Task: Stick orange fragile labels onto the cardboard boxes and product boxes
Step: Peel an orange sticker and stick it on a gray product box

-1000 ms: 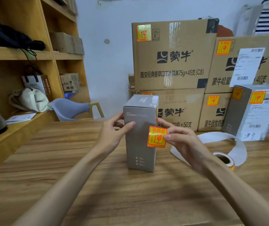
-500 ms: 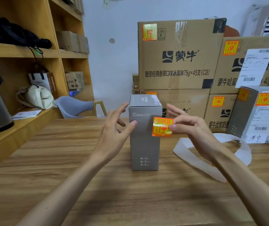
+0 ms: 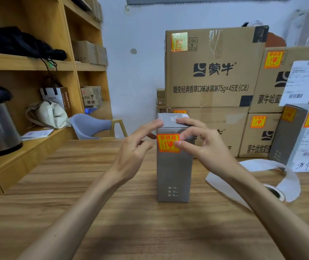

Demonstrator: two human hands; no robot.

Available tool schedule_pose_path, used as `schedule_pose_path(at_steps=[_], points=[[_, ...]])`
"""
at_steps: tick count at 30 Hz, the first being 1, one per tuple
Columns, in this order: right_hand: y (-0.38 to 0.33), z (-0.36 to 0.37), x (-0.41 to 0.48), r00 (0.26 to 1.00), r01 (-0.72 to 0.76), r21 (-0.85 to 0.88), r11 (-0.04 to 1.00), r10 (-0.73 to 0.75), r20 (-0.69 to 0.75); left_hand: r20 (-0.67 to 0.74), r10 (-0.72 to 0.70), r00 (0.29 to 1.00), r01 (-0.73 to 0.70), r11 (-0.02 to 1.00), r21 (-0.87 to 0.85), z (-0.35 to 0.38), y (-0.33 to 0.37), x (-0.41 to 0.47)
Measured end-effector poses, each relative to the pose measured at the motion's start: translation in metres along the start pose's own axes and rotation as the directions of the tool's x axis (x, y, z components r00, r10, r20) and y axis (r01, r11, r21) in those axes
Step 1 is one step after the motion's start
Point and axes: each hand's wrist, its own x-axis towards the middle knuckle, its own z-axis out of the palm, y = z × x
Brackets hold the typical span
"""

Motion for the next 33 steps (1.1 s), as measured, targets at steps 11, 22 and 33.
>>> schedule_pose_path(at_steps=[11,22,33], points=[[0.011,0.007,0.003,0.998,0.035,0.009,0.999,-0.034,-0.059,-0.07,0.024,0.997,-0.02,0.998,0.057,0.006,-0.003,-0.001],[0.014,0.007,0.004,0.997,0.026,-0.029,0.999,-0.028,-0.069,-0.097,0.037,0.995,-0.033,0.998,0.051,0.008,-0.002,0.001],[0.014,0.012,0.004,0.993,0.035,-0.082,0.996,-0.044,-0.11,-0.142,0.055,0.988,-0.046,0.997,0.067,0.009,-0.001,0.004]])
